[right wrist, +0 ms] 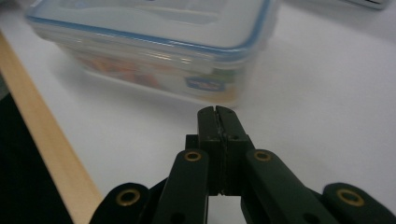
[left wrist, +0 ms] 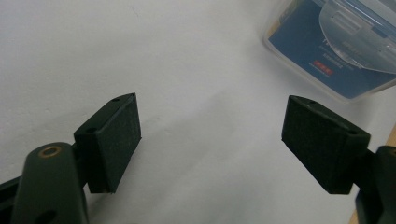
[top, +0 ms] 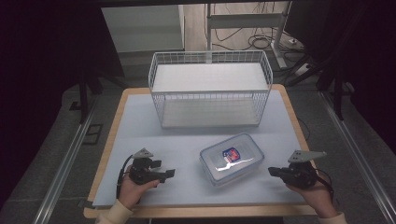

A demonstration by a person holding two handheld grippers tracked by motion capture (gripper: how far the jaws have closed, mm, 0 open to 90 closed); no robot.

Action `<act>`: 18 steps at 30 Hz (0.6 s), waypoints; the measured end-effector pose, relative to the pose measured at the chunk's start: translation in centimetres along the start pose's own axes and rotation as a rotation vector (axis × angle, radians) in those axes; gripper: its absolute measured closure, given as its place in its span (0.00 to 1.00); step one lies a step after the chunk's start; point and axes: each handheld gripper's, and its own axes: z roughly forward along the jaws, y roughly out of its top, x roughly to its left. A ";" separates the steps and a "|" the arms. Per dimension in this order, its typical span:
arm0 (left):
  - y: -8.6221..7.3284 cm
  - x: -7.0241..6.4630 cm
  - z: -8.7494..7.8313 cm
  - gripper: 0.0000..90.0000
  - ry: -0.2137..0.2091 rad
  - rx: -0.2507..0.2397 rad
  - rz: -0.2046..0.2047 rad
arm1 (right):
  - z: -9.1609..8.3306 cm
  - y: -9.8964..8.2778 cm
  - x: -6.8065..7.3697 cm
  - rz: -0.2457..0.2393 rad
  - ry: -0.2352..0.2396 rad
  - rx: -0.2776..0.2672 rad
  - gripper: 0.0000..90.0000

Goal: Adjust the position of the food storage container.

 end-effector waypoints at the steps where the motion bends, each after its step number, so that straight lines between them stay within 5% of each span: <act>1: 0.0 0.0 0.0 0.22 -0.001 0.001 0.000 | 0.0 0.1 0.3 -0.006 0.013 0.003 1.00; 9: 0.1 -0.1 0.0 0.22 -0.003 0.000 -0.007 | 2.4 2.6 6.0 -0.163 0.167 0.043 1.00; 18: 0.0 0.0 0.0 0.22 -0.006 0.001 -0.006 | 6.4 5.1 10.3 -0.284 0.221 0.099 1.00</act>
